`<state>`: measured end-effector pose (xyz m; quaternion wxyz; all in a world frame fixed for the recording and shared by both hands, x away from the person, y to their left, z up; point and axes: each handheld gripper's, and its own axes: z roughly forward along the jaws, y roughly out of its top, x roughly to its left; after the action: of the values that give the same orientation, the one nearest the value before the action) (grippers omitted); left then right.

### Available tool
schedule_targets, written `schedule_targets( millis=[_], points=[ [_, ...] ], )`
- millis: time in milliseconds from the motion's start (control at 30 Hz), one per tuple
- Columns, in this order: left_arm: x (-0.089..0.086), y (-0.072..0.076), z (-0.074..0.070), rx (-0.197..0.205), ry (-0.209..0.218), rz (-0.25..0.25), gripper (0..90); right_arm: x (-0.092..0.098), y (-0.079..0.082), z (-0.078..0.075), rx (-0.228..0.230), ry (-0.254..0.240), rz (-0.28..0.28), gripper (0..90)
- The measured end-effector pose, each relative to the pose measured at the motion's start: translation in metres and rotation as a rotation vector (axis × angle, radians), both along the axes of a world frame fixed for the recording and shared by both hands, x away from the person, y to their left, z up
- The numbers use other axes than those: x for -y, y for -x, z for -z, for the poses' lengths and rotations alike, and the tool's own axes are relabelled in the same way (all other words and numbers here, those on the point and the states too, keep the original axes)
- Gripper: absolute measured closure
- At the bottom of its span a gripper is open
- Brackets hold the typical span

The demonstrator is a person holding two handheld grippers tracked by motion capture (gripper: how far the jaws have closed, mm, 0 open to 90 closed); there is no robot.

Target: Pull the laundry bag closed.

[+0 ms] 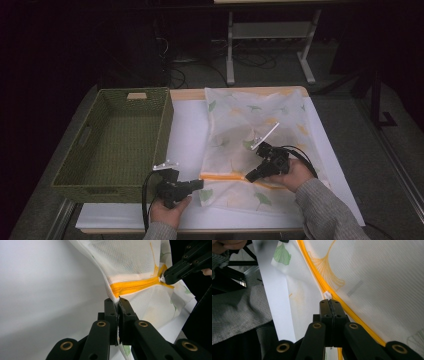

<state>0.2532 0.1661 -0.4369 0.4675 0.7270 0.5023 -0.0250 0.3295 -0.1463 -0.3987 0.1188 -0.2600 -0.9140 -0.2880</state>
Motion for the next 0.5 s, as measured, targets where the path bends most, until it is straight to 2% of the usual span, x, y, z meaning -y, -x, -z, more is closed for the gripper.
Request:
schedule_targets(
  millis=[500],
  points=[
    [-0.001,-0.002,0.001,0.002,-0.023,0.0,86.9,0.017,0.001,0.001,-0.011,-0.006,0.02,89.7]
  ],
)
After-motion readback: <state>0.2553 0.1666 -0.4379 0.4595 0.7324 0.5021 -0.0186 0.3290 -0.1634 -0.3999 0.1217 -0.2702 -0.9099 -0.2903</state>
